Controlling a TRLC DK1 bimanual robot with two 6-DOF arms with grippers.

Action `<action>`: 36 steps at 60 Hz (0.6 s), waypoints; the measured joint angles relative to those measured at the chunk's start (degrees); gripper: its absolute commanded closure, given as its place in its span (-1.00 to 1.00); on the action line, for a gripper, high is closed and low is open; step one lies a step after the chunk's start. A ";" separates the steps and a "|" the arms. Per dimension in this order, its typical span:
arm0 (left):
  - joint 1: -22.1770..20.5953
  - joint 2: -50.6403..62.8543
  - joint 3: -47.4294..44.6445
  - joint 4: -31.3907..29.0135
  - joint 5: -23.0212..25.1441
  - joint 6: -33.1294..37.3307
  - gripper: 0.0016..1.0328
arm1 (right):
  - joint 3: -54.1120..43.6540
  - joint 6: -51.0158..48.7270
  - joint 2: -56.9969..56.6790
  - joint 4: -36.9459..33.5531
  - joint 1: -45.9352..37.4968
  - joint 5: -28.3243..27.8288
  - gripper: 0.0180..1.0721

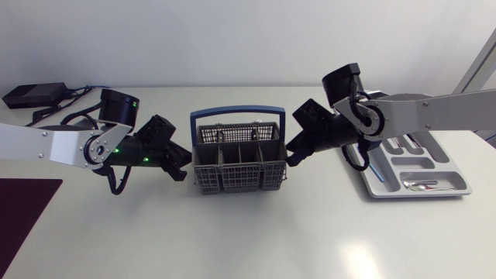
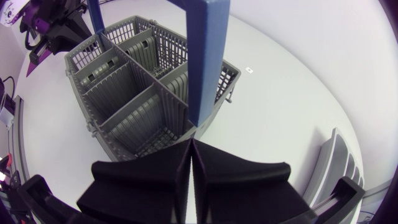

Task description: Unload the cutlery basket into the drawer organizer.

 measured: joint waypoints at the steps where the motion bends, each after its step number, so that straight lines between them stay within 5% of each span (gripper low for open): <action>1: 0.00 0.00 0.02 0.00 -0.11 0.02 0.59 | 0.00 0.00 0.02 0.00 0.00 0.00 0.86; 36: 0.44 0.11 0.52 -0.17 -1.88 0.02 0.58 | -1.27 0.07 -0.35 0.00 2.58 3.43 0.86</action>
